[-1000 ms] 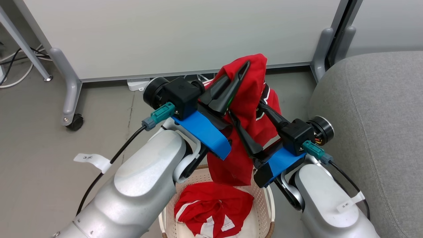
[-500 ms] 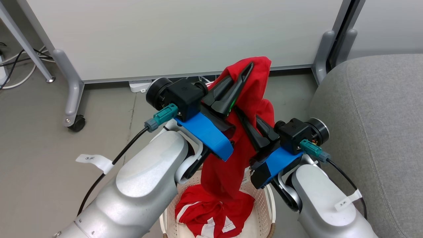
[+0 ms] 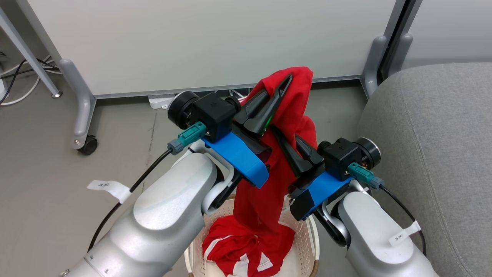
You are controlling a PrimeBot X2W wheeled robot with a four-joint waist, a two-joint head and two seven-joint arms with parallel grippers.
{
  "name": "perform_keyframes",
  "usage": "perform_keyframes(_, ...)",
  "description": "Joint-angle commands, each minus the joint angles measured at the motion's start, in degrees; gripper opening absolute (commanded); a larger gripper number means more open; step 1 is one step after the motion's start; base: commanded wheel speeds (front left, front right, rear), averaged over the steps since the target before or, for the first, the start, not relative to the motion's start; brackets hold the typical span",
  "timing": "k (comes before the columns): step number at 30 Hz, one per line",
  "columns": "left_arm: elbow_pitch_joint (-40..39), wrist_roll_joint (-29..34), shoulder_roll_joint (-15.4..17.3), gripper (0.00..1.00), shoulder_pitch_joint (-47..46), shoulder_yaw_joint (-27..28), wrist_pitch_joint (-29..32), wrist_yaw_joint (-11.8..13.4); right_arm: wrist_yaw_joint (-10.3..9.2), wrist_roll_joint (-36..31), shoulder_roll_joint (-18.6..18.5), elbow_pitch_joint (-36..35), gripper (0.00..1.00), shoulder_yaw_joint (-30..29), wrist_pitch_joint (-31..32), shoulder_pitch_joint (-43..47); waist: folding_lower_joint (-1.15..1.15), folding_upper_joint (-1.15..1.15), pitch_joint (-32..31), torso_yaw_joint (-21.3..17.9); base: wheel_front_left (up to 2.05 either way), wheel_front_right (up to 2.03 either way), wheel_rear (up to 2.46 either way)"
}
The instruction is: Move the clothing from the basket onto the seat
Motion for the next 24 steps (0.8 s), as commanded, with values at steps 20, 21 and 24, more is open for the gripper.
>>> perform_keyframes(20,0.1,1.2,1.0,1.00,0.2,0.0,-0.3,1.4,0.03,0.8,0.0,-1.9,0.00,-0.8,-0.2,0.4,0.00,0.00,1.2,-0.4,0.00,0.00,0.00)
perform_keyframes(21,0.2,1.1,1.1,1.00,0.3,0.0,-0.3,1.5,0.03,0.9,0.0,-2.0,0.00,-1.1,-0.2,0.4,0.00,0.00,1.2,-0.5,0.00,0.00,0.00)
perform_keyframes(24,0.3,1.1,1.3,1.00,0.7,-0.2,-0.3,1.6,0.03,0.8,0.0,-2.4,0.00,-1.8,-0.2,0.2,0.00,0.00,1.5,-1.0,0.00,0.00,0.00)
